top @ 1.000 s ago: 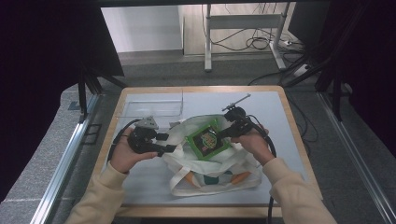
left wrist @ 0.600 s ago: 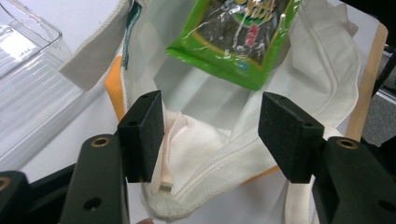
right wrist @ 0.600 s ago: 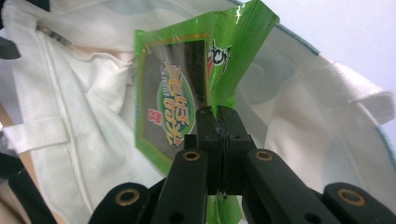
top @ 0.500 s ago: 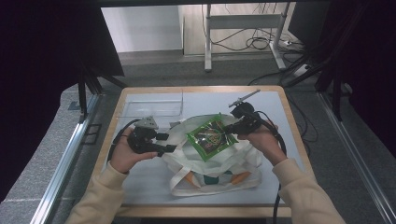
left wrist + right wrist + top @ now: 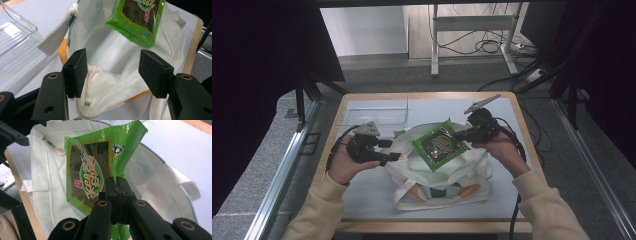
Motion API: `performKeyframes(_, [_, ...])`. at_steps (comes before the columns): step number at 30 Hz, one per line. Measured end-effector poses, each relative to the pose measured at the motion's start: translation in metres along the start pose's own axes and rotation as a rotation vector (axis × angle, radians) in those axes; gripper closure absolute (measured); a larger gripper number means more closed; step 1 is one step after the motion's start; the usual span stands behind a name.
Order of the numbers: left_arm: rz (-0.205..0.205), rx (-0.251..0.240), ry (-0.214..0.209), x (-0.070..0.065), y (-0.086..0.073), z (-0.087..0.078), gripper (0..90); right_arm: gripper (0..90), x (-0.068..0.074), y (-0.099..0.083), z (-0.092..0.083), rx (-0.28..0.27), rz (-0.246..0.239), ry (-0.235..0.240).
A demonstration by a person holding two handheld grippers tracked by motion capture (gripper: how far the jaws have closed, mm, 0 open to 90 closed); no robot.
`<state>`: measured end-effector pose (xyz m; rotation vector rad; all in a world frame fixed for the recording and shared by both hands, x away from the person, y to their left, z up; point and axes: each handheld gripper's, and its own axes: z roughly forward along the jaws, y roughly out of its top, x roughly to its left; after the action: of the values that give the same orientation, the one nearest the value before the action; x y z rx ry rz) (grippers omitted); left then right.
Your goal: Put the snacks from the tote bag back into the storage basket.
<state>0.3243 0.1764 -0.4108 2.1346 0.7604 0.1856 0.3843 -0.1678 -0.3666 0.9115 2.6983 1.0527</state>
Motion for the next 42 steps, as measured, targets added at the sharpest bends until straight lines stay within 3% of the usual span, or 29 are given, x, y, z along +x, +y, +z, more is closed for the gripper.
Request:
performKeyframes(9, [0.005, 0.003, -0.013, -0.002, 0.015, 0.006, 39.3, 88.9, -0.004, -0.003, 0.004, -0.022, -0.059, 0.027])
performKeyframes(21, [0.023, 0.061, -0.037, -0.002, 0.041, 0.027, 38.5, 88.9, 0.004, 0.003, 0.004, -0.038, -0.138, 0.036])
performKeyframes(25, [0.023, 0.071, -0.078, -0.003, 0.047, 0.038, 38.8, 88.9, 0.008, 0.009, 0.007, -0.041, -0.171, 0.046])
performKeyframes(28, [0.026, 0.085, -0.084, -0.002, 0.048, 0.046, 43.0, 88.8, 0.012, 0.013, 0.01, -0.044, -0.197, 0.054])
performKeyframes(31, [0.04, 0.111, -0.091, -0.004, 0.047, 0.05, 56.1, 88.8, 0.017, 0.018, 0.014, -0.049, -0.231, 0.063])
performKeyframes(33, [0.047, 0.138, -0.089, -0.003, 0.045, 0.05, 59.2, 88.7, 0.019, 0.019, 0.016, -0.043, -0.256, 0.054])
performKeyframes(42, [0.029, 0.134, -0.141, 0.004, 0.038, 0.043, 69.5, 87.5, 0.022, 0.02, 0.024, -0.037, -0.293, 0.06])
